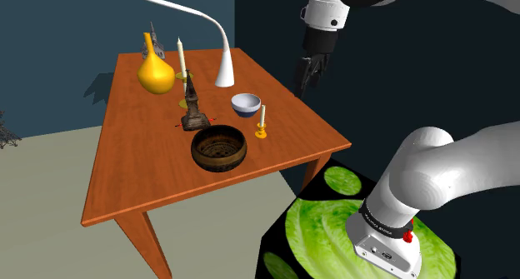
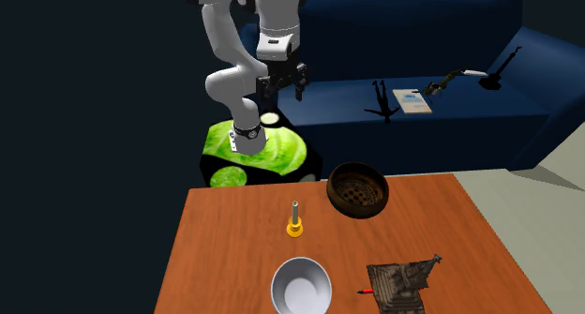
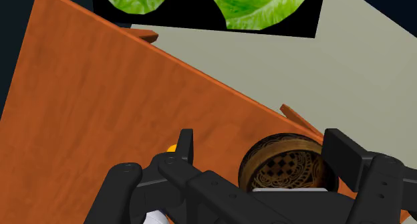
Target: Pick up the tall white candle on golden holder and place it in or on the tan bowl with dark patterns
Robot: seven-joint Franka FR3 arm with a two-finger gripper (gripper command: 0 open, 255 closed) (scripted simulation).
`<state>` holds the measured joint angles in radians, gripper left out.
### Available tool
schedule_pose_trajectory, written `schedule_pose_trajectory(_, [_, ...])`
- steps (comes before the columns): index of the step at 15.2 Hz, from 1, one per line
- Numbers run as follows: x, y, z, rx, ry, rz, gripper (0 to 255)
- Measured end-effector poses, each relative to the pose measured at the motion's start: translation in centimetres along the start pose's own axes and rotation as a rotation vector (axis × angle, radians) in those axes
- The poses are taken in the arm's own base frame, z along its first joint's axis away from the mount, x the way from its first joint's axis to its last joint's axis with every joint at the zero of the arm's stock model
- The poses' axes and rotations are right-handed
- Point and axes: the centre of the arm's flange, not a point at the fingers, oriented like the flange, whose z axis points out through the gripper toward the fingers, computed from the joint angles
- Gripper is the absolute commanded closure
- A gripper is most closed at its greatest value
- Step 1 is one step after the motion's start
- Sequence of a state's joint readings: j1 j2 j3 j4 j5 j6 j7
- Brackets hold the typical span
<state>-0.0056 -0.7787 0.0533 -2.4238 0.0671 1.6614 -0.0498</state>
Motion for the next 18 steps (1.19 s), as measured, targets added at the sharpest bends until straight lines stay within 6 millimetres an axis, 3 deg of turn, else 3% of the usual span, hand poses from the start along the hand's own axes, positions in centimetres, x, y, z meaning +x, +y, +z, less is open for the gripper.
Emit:
schedule_pose_trajectory(2, [0.4, 0.2, 0.4, -0.001, -0.001, 0.003, 0])
schedule_pose_trajectory(4, [2.1, 1.0, 1.6, -0.002, -0.002, 0.013, 0])
schedule_pose_trajectory(18, [15.9, 7.1, 11.6, -0.018, -0.009, 0.101, 0])
